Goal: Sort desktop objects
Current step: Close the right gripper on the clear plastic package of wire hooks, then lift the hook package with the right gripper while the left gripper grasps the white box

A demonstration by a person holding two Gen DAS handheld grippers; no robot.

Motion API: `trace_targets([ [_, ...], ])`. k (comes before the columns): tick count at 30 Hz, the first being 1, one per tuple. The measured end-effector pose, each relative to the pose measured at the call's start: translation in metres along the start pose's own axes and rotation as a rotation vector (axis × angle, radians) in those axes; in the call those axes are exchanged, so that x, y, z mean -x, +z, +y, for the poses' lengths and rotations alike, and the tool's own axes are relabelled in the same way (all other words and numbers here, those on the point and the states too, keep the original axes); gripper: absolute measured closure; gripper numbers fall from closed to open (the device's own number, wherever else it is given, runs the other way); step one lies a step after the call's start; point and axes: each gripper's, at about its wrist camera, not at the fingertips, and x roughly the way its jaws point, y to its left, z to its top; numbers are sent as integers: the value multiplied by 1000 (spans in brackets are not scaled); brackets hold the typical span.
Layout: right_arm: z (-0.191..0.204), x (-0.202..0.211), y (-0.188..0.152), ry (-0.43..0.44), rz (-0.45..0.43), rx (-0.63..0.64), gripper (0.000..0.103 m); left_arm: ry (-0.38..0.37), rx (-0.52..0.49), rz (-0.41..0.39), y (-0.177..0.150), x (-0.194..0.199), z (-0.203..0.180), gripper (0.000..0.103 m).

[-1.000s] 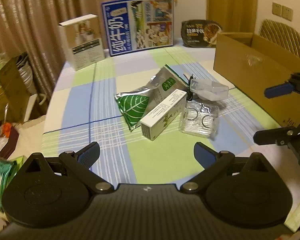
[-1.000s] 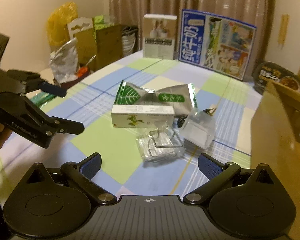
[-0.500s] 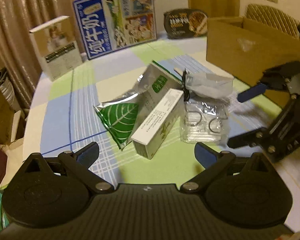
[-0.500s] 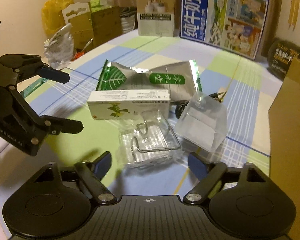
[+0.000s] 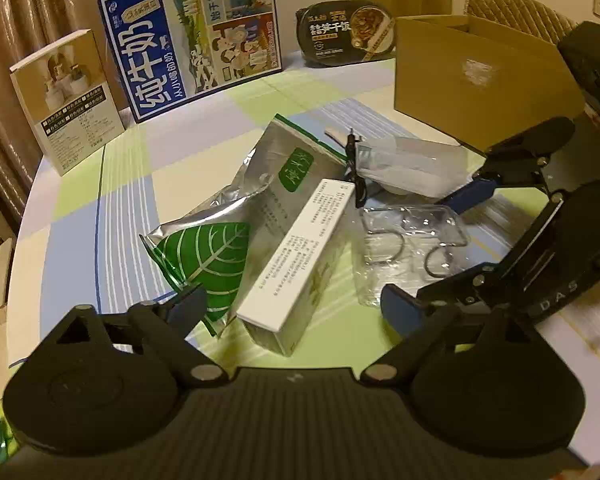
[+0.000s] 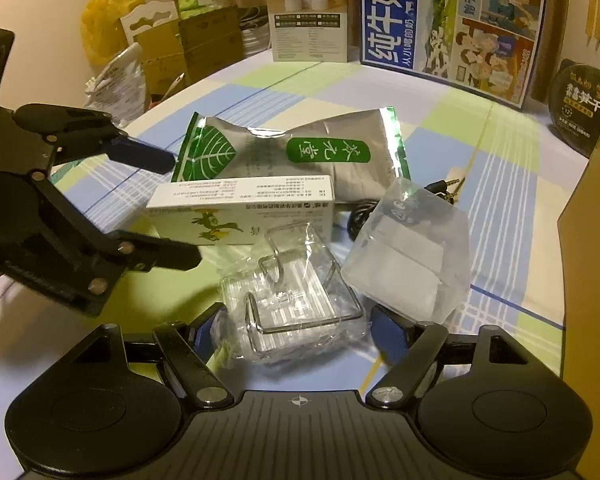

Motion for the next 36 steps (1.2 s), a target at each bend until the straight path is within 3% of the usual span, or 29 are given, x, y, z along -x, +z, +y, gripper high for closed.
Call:
trace_targets([
  [5, -3, 3, -1, -9, -10, -23, 45, -14, 18, 11, 0, -8, 4, 38],
  [10, 0, 11, -5, -14, 1, -49, 47, -7, 40, 11, 0, -5, 4, 72],
  [16, 12, 39, -26, -75, 37, -136, 47, -35, 115, 65, -4, 11, -8, 81],
  [23, 28, 87, -72, -148, 43, -261, 47, -44, 170, 120, -23, 42, -45, 82],
  [30, 41, 116, -94, -177, -34, -222, 43, -42, 183, 105, -52, 81, -91, 80],
  [33, 45, 121, -100, -166, -46, -191, 35, -6, 184, 91, -58, 87, -101, 62],
  [36, 49, 122, -105, -151, -40, -153, 22, 9, 197, 84, -57, 85, -99, 56],
])
